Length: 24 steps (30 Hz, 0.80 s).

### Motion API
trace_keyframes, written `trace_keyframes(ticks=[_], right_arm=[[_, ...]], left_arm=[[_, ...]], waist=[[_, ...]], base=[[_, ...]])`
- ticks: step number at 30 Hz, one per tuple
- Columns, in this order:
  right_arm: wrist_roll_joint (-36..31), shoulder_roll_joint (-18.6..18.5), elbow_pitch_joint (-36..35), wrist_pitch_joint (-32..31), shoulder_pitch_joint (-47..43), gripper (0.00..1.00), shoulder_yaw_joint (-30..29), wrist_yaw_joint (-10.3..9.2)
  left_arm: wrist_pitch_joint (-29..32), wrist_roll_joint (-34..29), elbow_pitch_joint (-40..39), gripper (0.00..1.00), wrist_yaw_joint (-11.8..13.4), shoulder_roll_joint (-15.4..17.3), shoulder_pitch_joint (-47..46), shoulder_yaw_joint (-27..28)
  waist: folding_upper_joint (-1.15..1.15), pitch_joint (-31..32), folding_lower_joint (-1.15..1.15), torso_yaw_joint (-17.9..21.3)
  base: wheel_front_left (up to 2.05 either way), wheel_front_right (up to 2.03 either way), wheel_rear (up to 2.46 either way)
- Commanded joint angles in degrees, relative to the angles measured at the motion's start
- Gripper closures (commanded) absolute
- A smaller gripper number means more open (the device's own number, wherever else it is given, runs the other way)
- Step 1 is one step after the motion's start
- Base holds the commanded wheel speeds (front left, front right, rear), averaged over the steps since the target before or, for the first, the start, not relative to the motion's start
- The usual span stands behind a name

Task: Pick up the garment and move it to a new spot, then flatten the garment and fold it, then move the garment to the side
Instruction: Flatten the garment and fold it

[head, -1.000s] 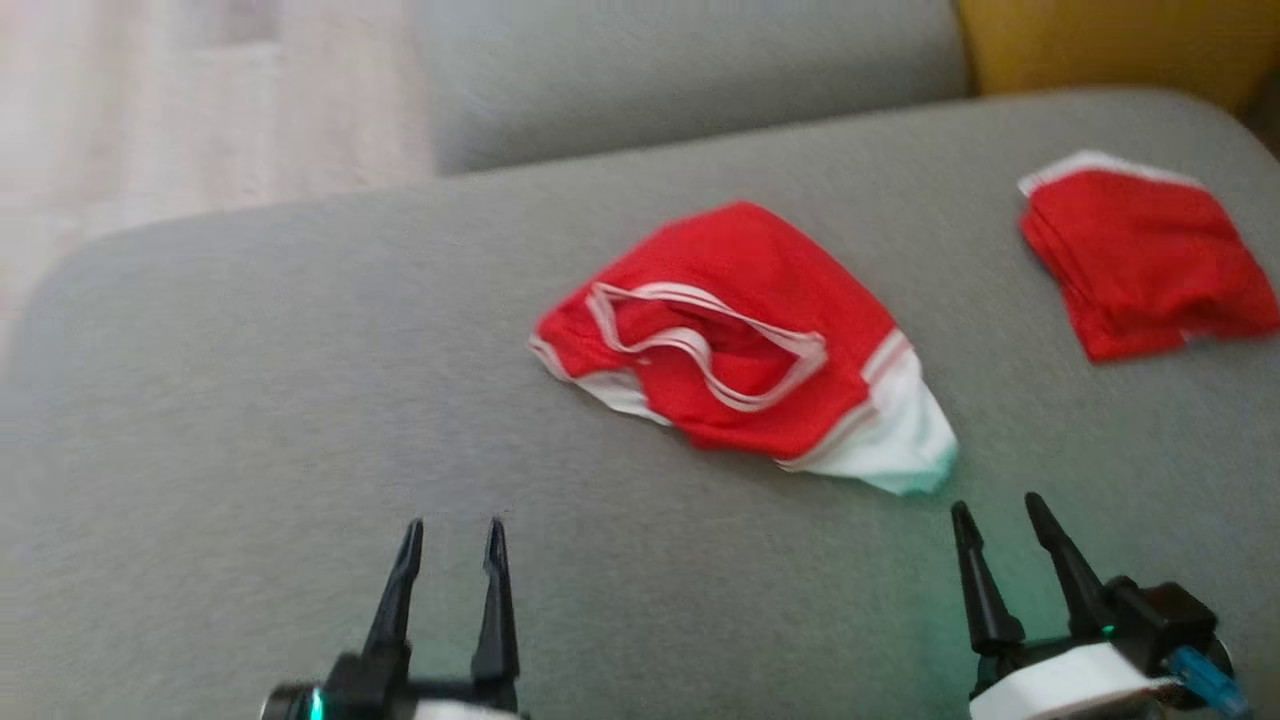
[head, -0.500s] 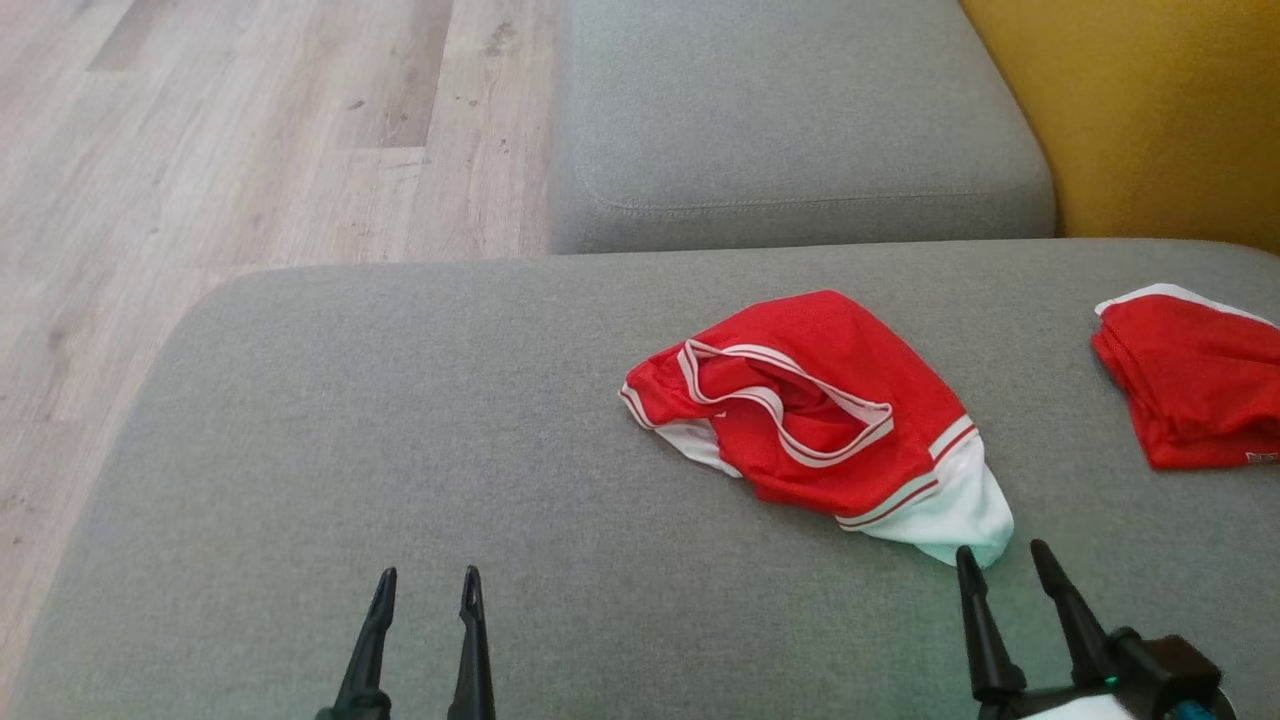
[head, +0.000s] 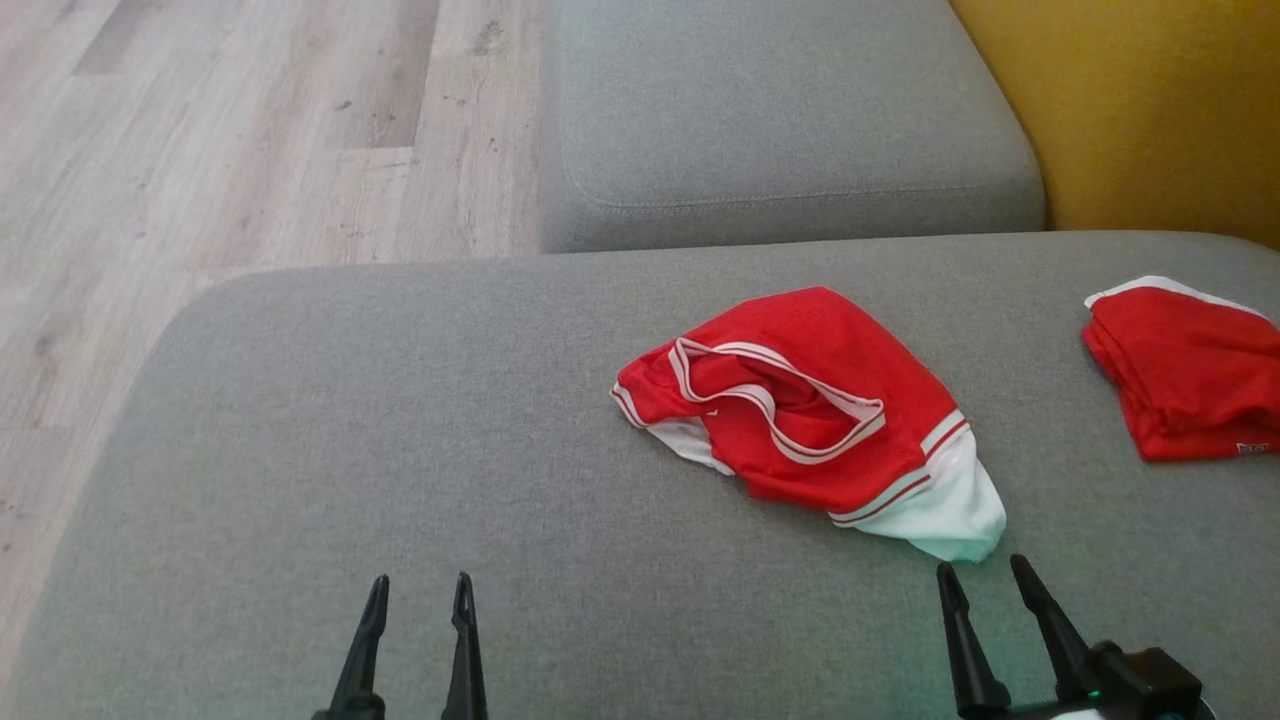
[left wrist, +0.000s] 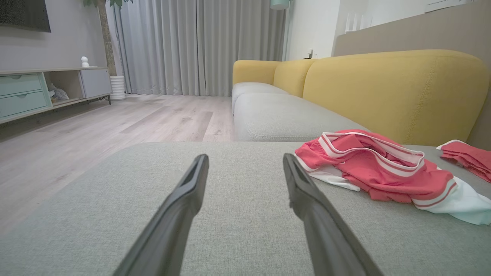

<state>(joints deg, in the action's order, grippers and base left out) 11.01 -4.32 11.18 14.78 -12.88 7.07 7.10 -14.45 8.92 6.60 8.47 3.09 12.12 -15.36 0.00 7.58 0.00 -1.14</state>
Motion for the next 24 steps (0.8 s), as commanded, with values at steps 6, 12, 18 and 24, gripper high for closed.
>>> trace_keyframes(ticks=[6,12,18,24], right_arm=[[0.3,-0.7,-2.5,0.2,3.2,0.00,1.5,0.39],[0.5,-2.0,-3.2,0.2,5.7,0.00,3.3,0.39],[1.2,-2.9,-3.6,0.2,9.9,0.00,4.9,0.39],[2.0,-2.4,-3.9,0.2,13.7,0.00,5.8,0.39]], left_arm=[[-0.5,0.3,0.3,0.00,-1.5,-0.2,-5.2,-1.2],[-0.5,0.5,8.5,0.00,-3.3,-0.2,-17.1,-9.8],[1.4,5.7,20.7,0.00,-4.2,-0.2,-33.8,-21.0],[3.9,13.2,28.5,0.00,-4.9,-0.2,-48.2,-30.3]], waist=[[0.00,-2.6,0.00,1.2],[0.00,-7.5,0.00,5.2],[0.00,-13.8,0.00,12.3],[0.00,-18.9,0.00,20.8]], base=[[0.00,0.00,0.00],[0.00,0.00,0.00],[0.00,0.00,0.00],[0.00,0.00,0.00]])
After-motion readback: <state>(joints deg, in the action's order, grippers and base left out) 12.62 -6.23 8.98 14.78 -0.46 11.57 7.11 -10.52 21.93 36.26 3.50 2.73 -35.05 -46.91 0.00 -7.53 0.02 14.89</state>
